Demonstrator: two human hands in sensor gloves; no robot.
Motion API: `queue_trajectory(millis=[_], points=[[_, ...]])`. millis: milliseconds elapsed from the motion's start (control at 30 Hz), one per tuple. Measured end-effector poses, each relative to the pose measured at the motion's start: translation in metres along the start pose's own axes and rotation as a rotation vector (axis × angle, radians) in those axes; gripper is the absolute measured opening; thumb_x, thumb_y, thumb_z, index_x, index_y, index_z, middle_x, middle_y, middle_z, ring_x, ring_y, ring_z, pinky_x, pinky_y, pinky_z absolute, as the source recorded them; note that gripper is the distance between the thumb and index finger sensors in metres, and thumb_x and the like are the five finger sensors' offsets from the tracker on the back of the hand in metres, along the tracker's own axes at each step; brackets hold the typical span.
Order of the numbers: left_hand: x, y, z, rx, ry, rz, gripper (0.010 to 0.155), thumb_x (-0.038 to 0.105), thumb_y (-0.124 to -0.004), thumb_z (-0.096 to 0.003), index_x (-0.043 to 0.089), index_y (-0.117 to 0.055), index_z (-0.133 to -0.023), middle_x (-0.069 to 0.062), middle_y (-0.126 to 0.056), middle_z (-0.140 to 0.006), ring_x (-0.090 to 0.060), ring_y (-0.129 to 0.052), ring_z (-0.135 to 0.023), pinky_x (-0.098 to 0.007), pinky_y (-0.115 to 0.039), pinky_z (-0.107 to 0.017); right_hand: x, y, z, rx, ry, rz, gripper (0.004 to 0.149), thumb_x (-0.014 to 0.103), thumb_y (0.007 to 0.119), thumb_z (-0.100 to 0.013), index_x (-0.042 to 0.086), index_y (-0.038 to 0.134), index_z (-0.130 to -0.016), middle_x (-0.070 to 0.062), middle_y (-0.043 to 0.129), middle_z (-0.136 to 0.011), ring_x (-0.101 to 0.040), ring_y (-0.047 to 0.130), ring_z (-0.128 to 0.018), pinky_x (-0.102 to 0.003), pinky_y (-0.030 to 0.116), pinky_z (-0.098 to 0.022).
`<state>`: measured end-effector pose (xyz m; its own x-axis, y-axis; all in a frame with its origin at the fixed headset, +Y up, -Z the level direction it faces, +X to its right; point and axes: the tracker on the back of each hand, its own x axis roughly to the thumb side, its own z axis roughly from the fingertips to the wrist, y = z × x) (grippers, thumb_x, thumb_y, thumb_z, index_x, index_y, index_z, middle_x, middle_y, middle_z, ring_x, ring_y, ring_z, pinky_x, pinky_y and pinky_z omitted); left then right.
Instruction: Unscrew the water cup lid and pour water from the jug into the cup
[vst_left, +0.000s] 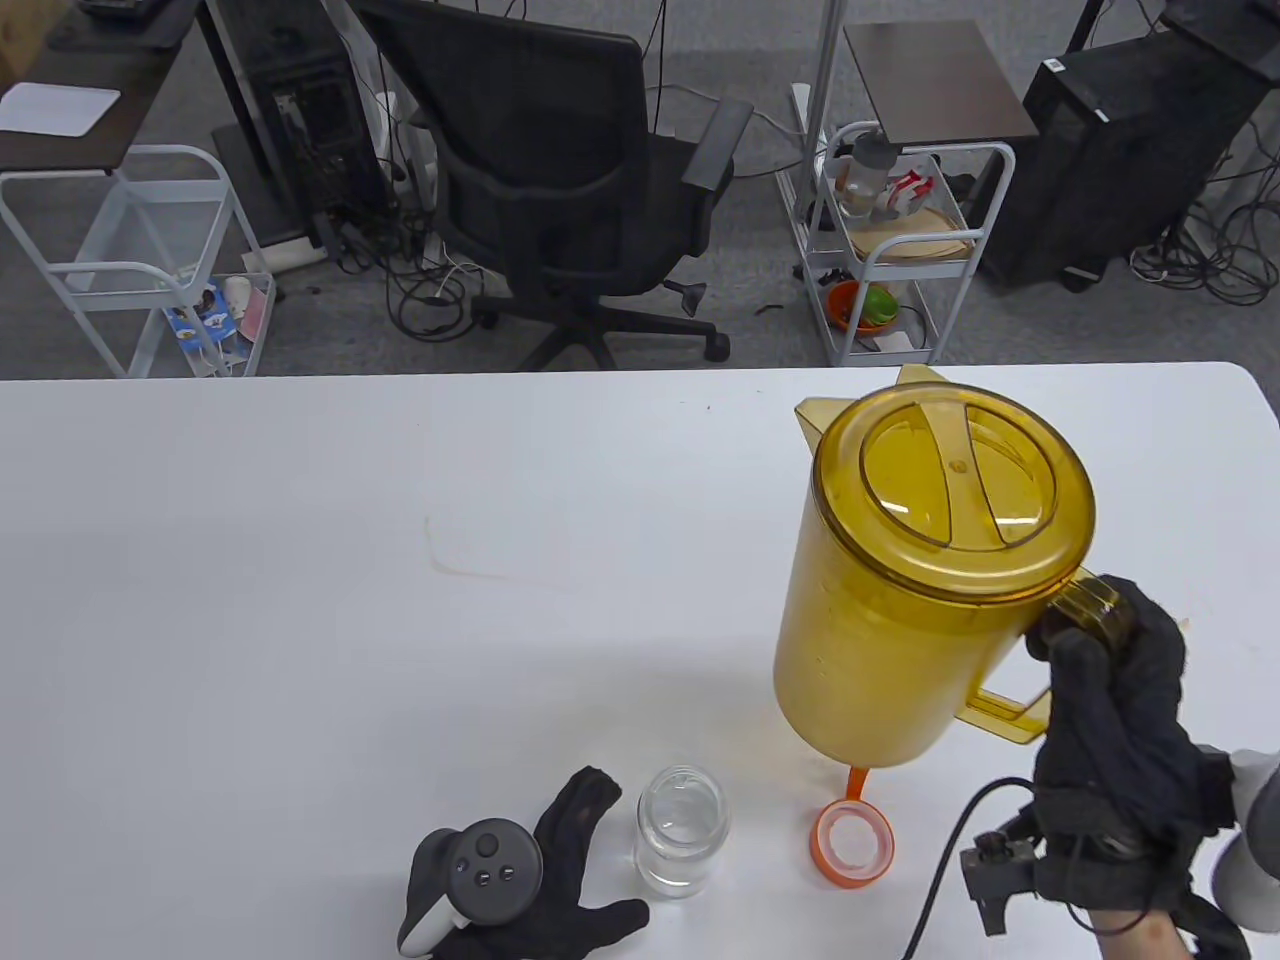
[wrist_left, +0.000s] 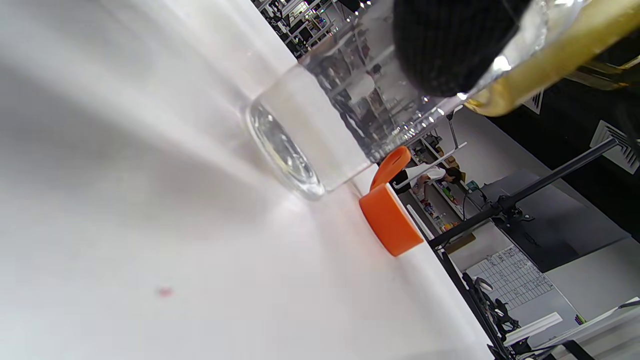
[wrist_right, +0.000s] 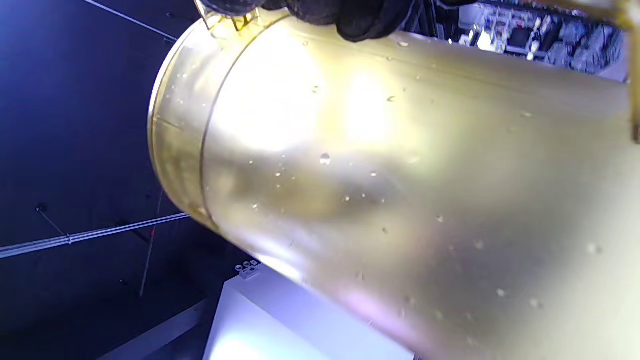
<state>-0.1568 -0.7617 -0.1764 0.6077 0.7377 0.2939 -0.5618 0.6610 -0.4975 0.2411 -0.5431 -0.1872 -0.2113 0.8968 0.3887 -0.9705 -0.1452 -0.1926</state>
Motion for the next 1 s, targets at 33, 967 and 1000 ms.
queue_trajectory(millis=[33,967,1000], points=[[0.0,0.0,0.0,0.0,0.001,0.003,0.107,0.05,-0.084,-0.0394,0.014,-0.009,-0.106,-0.017,-0.013,-0.118,-0.05,-0.031,-0.112,-0.063,-0.038,-0.08,-0.008,0.007,-0.005,0.011,0.011,-0.024,0.05,0.04,0.053,-0.062,0.026,0.03,-0.105,0.001,0.048,-0.102,-0.029,0.058,-0.092,-0.065,0.041,-0.077],[-0.004,0.002,-0.001,-0.017,0.0,0.037,0.107,0.048,-0.084,-0.0397,0.019,-0.006,-0.105,-0.016,-0.012,-0.118,-0.051,-0.03,-0.111,-0.064,-0.037,-0.079,-0.167,0.147,-0.095,0.088,0.221,-0.082,0.051,0.041,0.054,-0.062,0.036,0.025,-0.103,0.01,0.04,-0.105,-0.024,0.046,-0.099,-0.046,0.038,-0.083],[-0.003,0.002,-0.001,-0.012,-0.002,0.032,0.107,0.048,-0.084,-0.0397,0.019,-0.006,-0.105,-0.016,-0.012,-0.118,-0.051,-0.03,-0.111,-0.064,-0.037,-0.079,-0.166,0.147,-0.094,0.092,0.219,-0.078,0.051,0.041,0.054,-0.062,0.036,0.025,-0.103,0.011,0.04,-0.105,-0.024,0.046,-0.099,-0.046,0.039,-0.083]])
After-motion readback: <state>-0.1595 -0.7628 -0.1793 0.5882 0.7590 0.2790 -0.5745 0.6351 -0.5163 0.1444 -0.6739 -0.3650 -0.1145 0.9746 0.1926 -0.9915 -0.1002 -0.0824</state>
